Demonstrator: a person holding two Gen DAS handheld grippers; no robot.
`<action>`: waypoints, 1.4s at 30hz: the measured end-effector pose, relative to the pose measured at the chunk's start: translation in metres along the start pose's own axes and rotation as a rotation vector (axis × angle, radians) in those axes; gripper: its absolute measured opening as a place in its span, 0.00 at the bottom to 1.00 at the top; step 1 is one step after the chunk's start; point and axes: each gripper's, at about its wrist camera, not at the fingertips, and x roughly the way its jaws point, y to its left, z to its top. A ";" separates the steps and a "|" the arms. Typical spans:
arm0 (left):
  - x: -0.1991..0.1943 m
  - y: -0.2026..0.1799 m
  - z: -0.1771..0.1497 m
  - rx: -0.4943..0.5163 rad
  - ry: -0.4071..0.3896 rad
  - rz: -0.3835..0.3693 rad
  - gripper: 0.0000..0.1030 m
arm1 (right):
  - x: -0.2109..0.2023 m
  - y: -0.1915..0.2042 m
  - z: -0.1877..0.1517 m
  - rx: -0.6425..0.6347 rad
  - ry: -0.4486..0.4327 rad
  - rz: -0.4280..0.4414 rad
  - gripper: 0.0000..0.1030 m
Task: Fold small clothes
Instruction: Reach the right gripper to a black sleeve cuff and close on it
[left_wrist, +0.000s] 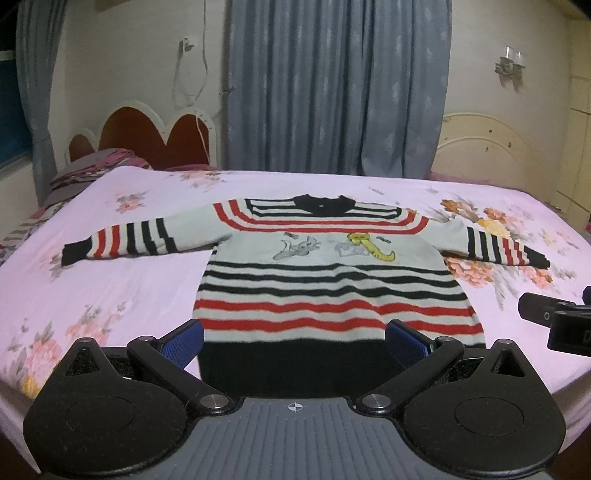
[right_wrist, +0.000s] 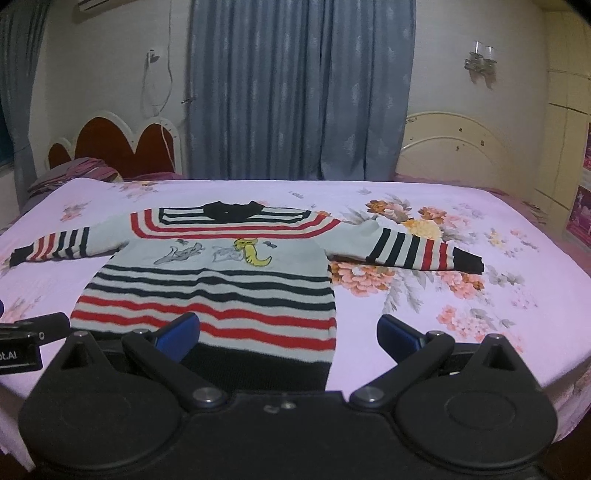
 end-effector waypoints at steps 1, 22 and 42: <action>0.006 0.001 0.002 0.002 0.001 -0.004 1.00 | 0.004 0.001 0.002 0.002 0.001 -0.005 0.99; 0.116 0.010 0.052 -0.010 0.034 -0.158 1.00 | 0.080 0.013 0.041 0.044 -0.011 -0.143 0.99; 0.247 -0.105 0.109 0.009 0.109 -0.124 1.00 | 0.210 -0.162 0.076 0.218 -0.012 -0.289 0.97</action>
